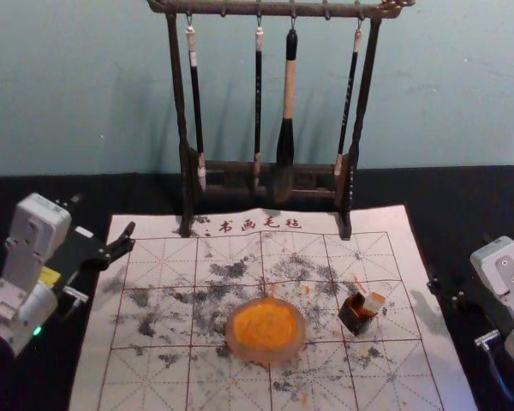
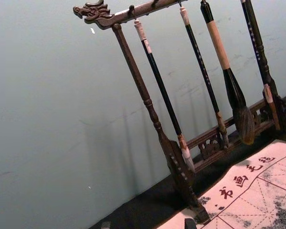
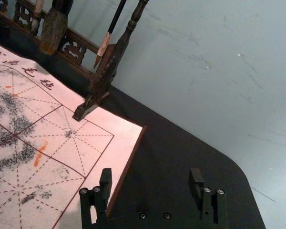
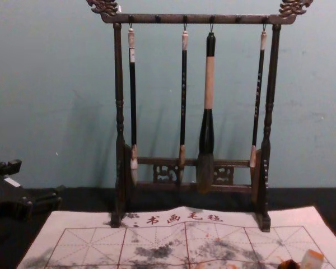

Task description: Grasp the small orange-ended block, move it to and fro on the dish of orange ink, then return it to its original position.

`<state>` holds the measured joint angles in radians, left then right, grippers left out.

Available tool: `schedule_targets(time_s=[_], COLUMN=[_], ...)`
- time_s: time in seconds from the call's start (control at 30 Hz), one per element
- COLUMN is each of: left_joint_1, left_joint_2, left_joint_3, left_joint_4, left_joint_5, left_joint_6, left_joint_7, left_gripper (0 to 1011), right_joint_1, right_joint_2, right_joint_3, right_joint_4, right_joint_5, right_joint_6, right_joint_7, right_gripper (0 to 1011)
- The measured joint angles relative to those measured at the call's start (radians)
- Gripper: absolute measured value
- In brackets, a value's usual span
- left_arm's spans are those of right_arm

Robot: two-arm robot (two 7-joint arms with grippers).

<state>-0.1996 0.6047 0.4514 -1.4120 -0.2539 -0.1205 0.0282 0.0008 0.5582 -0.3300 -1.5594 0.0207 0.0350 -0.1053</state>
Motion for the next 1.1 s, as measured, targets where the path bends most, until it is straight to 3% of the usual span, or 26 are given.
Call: schedule_targets(time_s=[1.1], left_joint_1=[0.000], left_joint_2=[0.000], left_joint_3=[0.000], left_joint_4=[0.000], left_joint_5=[0.000], left_joint_6=[0.000], left_joint_7=[0.000], left_gripper=[1001], right_joint_1=[0.000], right_joint_2=[0.002], right_joint_3=[-0.001], right_joint_4=[-0.003], right_joint_5=[0.002], right_joint_6=[0.001], right_joint_7=[0.001], right_gripper=[1000])
